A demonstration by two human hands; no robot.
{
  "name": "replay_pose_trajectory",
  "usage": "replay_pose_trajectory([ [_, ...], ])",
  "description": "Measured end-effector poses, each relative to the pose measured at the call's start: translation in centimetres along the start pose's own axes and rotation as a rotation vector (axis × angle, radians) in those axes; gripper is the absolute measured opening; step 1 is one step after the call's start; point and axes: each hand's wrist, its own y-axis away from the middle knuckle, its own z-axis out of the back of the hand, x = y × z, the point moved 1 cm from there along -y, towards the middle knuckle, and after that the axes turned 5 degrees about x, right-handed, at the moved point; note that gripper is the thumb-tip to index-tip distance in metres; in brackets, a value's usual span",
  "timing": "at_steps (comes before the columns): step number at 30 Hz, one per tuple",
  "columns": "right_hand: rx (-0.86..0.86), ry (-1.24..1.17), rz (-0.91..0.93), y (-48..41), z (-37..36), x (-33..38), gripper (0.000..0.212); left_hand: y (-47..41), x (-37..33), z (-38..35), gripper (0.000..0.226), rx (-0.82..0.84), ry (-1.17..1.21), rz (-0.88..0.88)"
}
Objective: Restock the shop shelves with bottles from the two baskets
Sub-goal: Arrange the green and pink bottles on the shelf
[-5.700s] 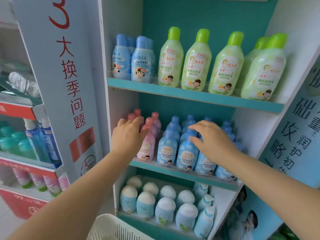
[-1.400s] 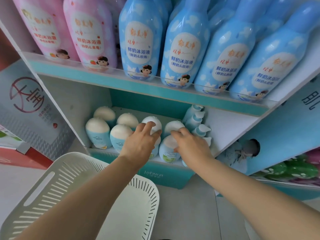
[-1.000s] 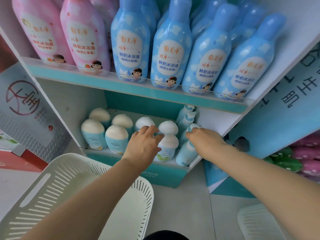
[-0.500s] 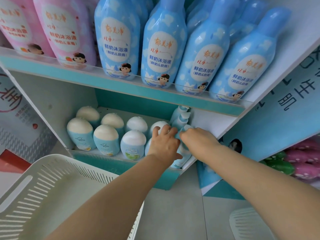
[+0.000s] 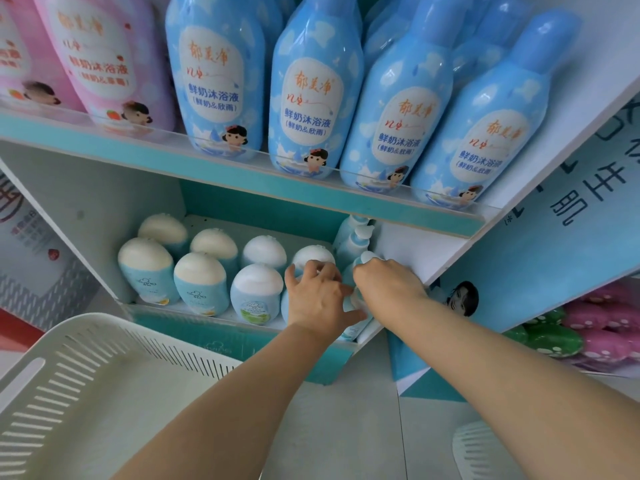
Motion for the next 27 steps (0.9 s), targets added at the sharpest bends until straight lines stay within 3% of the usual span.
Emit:
replay_pose_trajectory([
  [24, 0.026, 0.016, 0.037, -0.3, 0.4, -0.18, 0.034, -0.37, 0.03, -0.53, 0.048, -0.002, -0.043, 0.015],
  [27, 0.024, 0.003, 0.041, -0.11, 0.54, -0.19, 0.026, -0.13, 0.32, -0.31, 0.047, 0.015, -0.071, -0.018],
])
